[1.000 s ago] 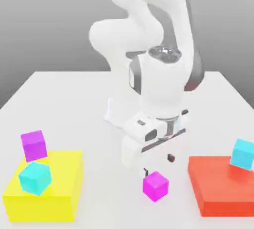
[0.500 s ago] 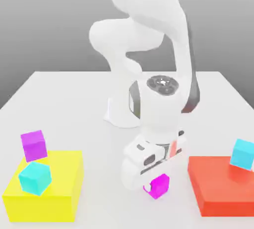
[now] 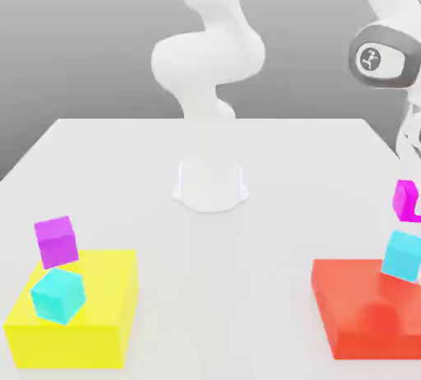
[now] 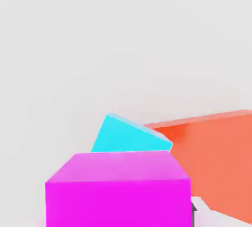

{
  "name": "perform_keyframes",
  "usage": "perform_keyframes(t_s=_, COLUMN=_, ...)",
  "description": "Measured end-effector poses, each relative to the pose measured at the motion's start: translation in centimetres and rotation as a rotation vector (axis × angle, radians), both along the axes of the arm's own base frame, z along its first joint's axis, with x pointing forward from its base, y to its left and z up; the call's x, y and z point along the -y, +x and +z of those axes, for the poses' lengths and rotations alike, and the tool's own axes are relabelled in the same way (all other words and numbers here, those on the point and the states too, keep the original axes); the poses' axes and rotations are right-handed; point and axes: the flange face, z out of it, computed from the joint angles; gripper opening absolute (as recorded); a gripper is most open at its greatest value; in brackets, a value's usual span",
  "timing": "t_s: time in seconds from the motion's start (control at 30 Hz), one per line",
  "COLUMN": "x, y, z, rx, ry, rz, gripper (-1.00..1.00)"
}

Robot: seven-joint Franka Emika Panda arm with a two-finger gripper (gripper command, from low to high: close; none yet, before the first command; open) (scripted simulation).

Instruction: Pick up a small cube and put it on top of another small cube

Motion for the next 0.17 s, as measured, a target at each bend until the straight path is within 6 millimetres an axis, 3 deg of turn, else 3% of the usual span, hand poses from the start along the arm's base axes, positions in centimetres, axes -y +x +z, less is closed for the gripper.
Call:
perform_keyframes(t_s=0.03, x=0.09, y=0.06, z=-1.32, rx=0.000, ry=0.001, rz=-0.002, gripper=-1.00)
perform_keyframes(t_s=0.07, x=0.12, y=0.04, z=-2.09, rx=-0.001, ry=0.001, rz=-0.002, gripper=1.00)
perform_keyframes(t_s=0.17, x=0.13, y=0.04, z=-2.09, rx=-0.001, ry=0.001, rz=-0.002, gripper=1.00)
